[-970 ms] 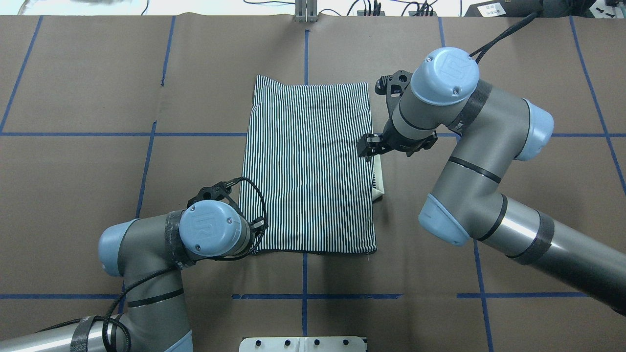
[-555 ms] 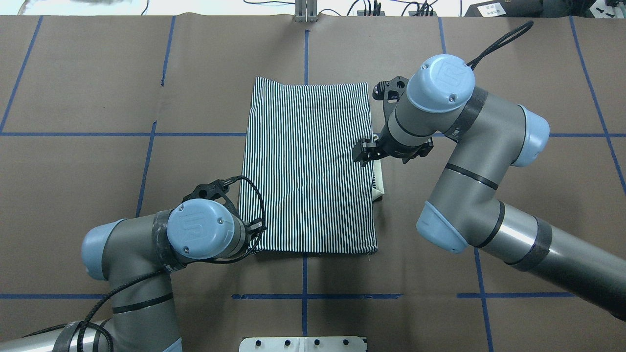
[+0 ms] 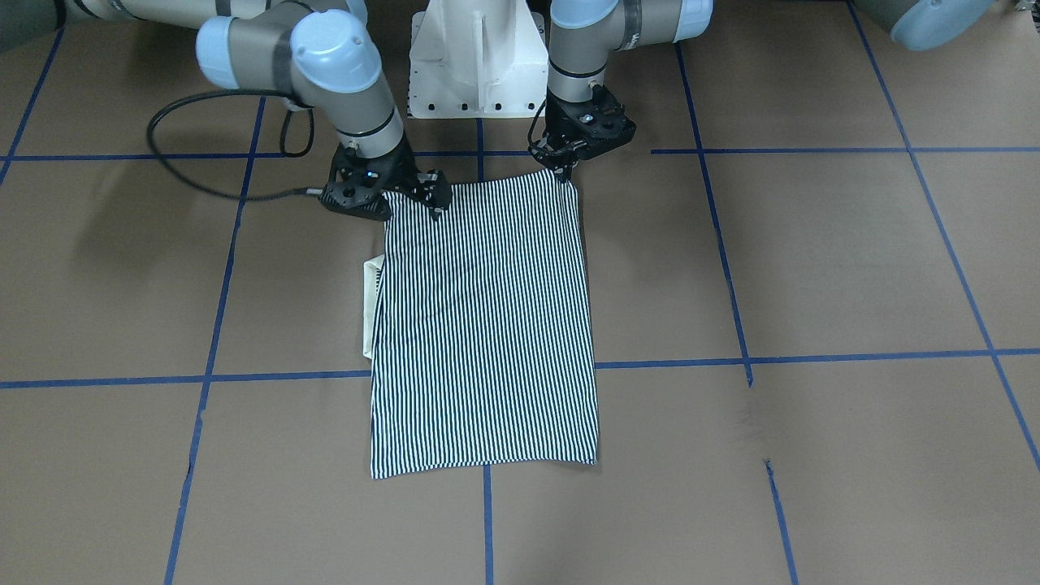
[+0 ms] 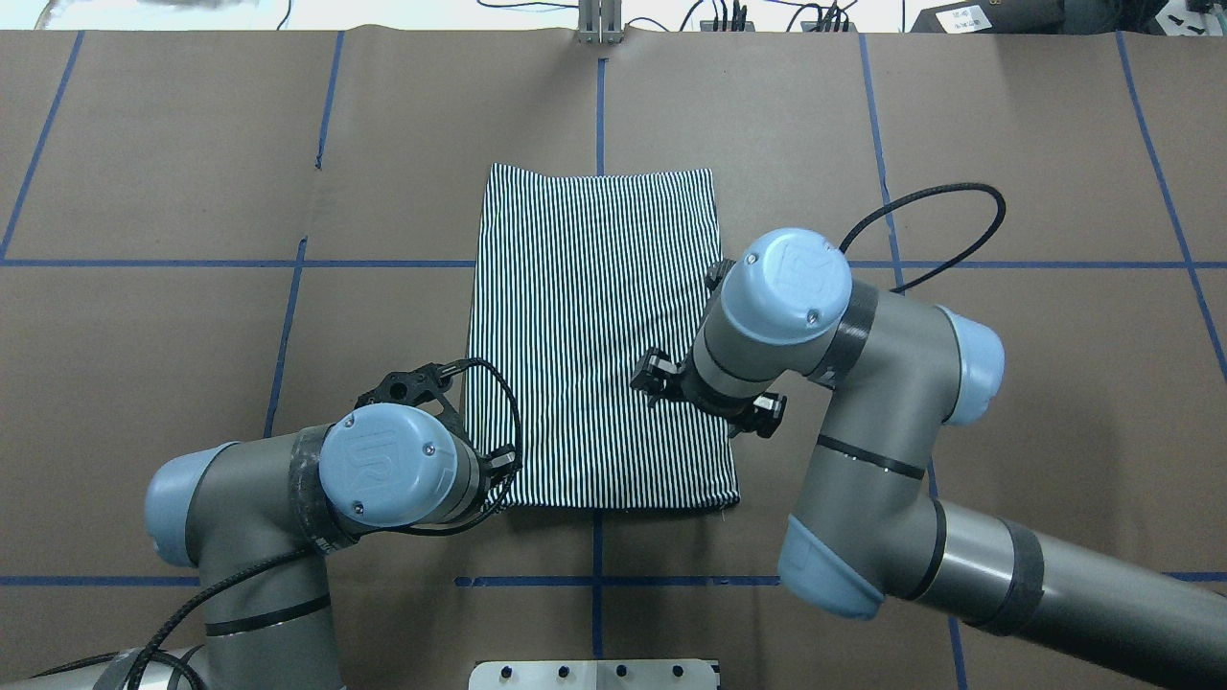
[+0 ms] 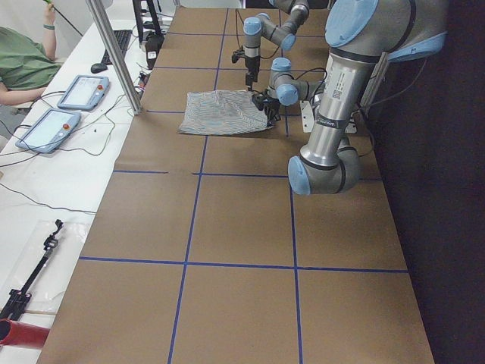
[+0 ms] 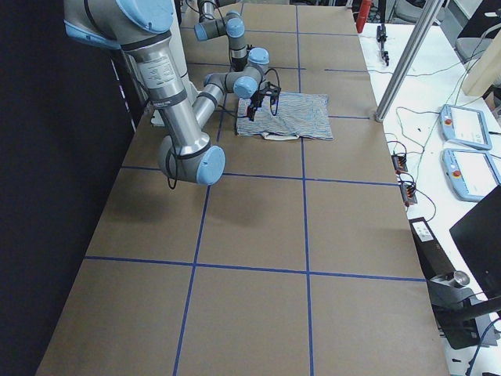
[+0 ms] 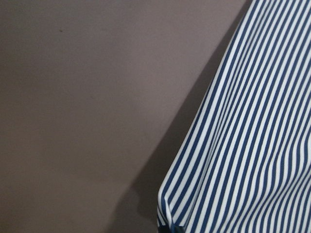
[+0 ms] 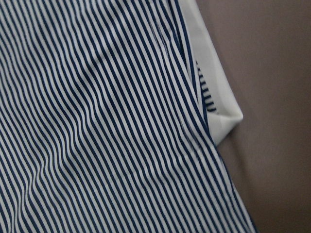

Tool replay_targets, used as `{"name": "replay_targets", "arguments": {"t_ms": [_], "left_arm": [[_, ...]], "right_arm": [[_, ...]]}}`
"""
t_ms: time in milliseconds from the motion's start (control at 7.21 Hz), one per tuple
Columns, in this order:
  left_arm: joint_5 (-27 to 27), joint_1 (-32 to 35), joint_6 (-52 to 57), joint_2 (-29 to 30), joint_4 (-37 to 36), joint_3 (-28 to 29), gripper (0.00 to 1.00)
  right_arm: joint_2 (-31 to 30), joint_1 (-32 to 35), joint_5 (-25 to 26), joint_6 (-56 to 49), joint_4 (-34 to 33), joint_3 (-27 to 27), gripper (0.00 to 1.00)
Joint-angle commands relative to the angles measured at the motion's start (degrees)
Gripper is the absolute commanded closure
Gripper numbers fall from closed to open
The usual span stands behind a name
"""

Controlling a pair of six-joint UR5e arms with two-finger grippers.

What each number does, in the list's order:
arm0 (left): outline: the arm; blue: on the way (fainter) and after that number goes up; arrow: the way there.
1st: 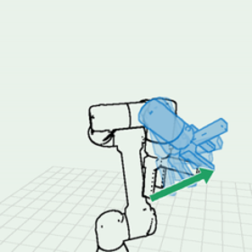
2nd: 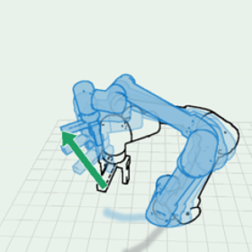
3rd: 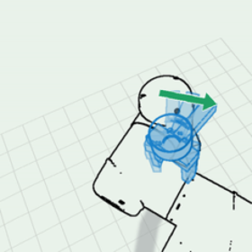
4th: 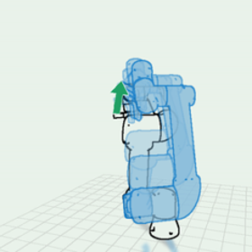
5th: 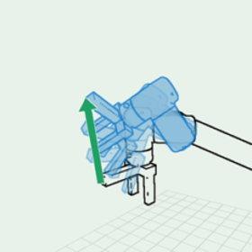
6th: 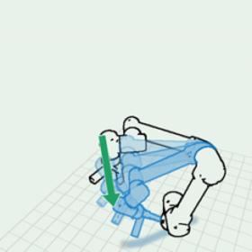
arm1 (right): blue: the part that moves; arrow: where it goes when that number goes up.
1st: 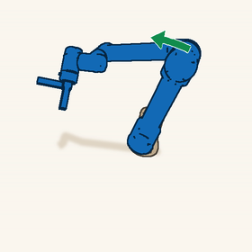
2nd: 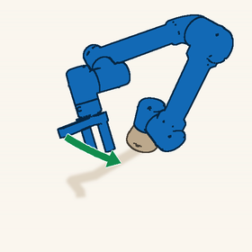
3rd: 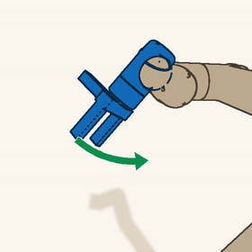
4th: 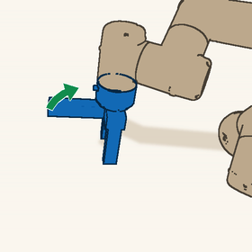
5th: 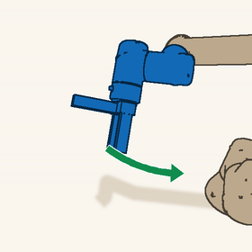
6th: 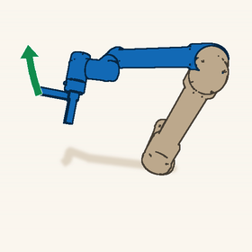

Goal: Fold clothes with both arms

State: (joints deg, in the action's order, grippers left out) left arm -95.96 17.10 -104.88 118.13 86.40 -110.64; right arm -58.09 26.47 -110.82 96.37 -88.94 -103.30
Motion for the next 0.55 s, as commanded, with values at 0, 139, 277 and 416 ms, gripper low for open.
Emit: {"name": "replay_targets", "arguments": {"t_ms": [0, 139, 277, 416], "left_arm": [[-0.1, -0.14, 0.11, -0.01, 0.17, 0.17, 1.0], [-0.1, -0.14, 0.12, -0.01, 0.17, 0.17, 1.0], [-0.1, -0.14, 0.12, 0.08, 0.17, 0.08, 1.0], [-0.1, -0.14, 0.12, 0.08, 0.17, -0.01, 1.0]], "right_arm": [[0.17, -5.88, 9.18, 17.73, 1.83, 0.29, 0.0], [0.0, -6.77, 9.92, 22.06, 1.67, 0.82, 0.0], [-0.09, -7.13, 10.97, 22.71, 1.32, 1.87, 0.0], [-0.35, -7.22, 10.98, 22.72, 1.05, 2.05, 0.0]]}}
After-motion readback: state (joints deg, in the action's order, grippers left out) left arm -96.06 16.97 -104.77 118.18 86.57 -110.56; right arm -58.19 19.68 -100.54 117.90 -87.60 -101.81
